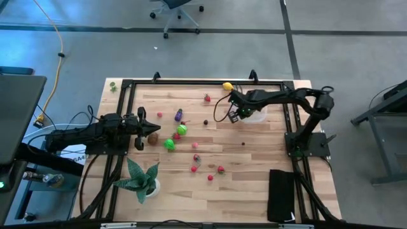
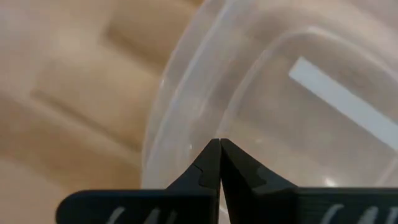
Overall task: Pick and placing Produce into tupperware
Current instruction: Prepare the transparent container
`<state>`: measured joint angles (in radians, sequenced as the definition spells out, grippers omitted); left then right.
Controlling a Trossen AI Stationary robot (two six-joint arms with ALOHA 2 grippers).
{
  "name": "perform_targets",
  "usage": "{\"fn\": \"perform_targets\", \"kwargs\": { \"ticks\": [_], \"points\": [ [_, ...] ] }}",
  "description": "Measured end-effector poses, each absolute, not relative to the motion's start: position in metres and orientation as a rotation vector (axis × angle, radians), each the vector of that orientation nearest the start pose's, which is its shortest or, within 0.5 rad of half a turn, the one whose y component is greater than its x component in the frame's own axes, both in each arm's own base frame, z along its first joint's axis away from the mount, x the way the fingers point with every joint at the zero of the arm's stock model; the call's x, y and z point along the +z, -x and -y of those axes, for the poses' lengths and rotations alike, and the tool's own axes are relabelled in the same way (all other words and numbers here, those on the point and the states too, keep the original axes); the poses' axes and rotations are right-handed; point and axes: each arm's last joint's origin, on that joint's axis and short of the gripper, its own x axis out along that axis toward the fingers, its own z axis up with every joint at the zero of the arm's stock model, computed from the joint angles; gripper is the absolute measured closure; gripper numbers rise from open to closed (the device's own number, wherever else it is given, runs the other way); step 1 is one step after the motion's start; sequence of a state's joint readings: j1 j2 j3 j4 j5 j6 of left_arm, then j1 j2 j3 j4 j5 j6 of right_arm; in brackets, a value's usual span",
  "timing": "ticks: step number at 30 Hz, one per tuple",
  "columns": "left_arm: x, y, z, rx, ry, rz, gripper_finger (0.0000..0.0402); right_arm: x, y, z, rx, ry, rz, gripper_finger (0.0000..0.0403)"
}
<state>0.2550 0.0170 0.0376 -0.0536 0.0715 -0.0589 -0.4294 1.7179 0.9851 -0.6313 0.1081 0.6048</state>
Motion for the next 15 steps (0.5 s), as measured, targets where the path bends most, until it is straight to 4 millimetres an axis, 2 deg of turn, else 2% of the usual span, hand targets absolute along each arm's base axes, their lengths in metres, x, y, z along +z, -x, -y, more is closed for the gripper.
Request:
{"fn": "perform_targets", "kwargs": {
  "ticks": [15],
  "points": [
    [0.170, -0.094, -0.022, 0.185, 0.066, -0.027, 0.0396, 0.157, -0.316, 0.048, -0.536, -0.757, -1.075, 0.0403]
  ]
}}
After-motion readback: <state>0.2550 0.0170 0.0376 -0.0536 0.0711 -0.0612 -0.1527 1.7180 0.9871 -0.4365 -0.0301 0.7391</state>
